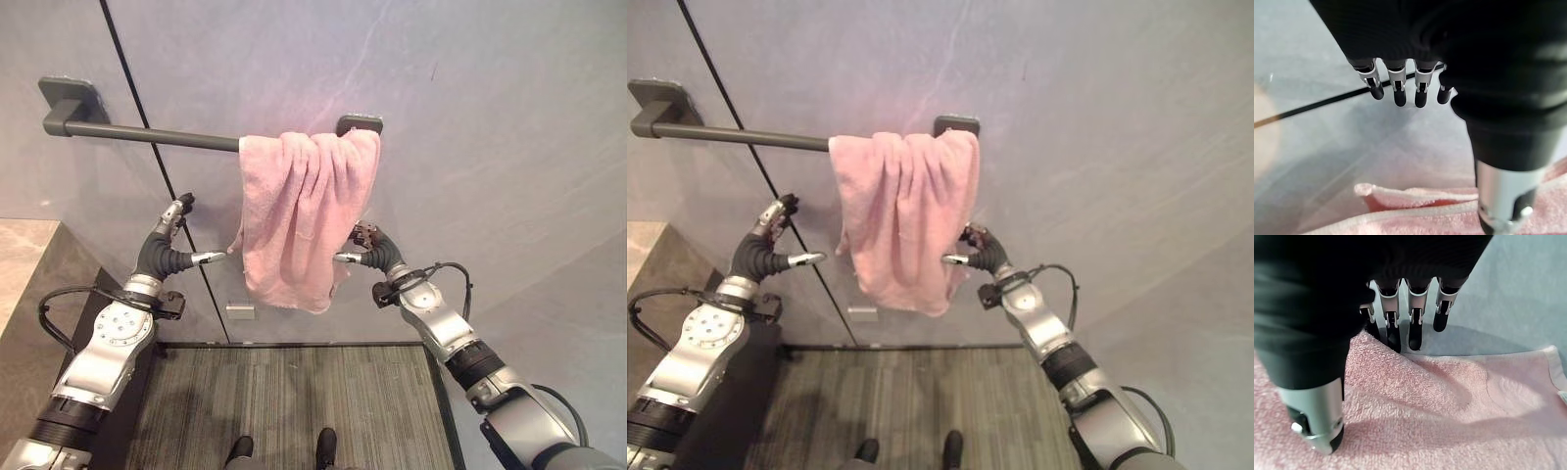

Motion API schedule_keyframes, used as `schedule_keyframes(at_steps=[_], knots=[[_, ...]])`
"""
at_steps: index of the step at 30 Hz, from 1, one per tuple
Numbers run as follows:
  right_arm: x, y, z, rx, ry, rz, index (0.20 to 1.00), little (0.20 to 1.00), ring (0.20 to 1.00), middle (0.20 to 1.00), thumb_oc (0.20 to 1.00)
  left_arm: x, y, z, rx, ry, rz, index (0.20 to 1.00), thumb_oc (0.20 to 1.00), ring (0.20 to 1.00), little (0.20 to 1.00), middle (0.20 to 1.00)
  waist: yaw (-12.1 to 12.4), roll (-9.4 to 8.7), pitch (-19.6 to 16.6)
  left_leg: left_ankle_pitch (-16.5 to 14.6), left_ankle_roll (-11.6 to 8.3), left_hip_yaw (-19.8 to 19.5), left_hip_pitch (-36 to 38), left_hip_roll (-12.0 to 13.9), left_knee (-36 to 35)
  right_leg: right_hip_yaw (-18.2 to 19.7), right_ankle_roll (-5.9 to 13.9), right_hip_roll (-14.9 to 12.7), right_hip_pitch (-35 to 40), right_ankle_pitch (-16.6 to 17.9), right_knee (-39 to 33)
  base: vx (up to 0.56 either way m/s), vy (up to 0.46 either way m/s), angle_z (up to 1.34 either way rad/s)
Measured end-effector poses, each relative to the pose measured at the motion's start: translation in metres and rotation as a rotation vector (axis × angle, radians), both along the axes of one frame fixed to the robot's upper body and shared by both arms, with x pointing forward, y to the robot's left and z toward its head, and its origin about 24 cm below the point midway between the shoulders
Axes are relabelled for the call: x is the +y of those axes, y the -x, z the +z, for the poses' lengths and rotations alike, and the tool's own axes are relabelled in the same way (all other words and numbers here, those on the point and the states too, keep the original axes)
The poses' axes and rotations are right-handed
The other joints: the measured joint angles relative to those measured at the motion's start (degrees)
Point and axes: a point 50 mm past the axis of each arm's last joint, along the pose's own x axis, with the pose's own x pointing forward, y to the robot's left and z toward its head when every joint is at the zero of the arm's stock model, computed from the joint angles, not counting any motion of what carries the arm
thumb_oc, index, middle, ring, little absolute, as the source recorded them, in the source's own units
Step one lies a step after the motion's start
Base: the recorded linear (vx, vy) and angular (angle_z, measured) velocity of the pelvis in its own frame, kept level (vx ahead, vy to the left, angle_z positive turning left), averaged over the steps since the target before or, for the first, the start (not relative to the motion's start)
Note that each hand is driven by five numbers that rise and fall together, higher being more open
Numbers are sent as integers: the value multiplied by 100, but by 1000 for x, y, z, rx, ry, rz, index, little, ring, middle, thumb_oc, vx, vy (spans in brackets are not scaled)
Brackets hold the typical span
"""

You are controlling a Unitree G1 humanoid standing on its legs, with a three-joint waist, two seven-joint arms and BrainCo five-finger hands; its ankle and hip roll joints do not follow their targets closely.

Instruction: Put brush and paste in cup on sink, flatten towel.

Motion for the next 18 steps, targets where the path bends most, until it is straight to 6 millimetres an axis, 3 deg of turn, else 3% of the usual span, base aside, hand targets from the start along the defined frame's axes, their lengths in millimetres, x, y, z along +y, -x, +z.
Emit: schedule_keyframes(at_steps=[7,13,18], knots=[[1,0,0,4,-6,4,1000,1000,1000,1000,1000,2,0,1,19,-14,-22,1000,1000,1000,1000,1000,-15,-14,-7,0,0,15,4,1,-6,13,10,0,0,6,5,4,-1,0],[8,2,-2,17,-24,28,1000,1000,1000,1000,1000,-19,-9,-3,55,-2,-109,1000,1000,1000,1000,1000,-58,-59,-33,0,0,24,3,1,-1,16,17,0,-3,6,-4,0,0,0],[13,2,-2,21,-46,36,1000,1000,1000,1000,1000,-23,-17,0,56,-16,-115,1000,1000,1000,1000,1000,-118,-59,-33,0,0,80,-22,-2,-1,72,25,1,-61,16,-13,0,3,-5]])
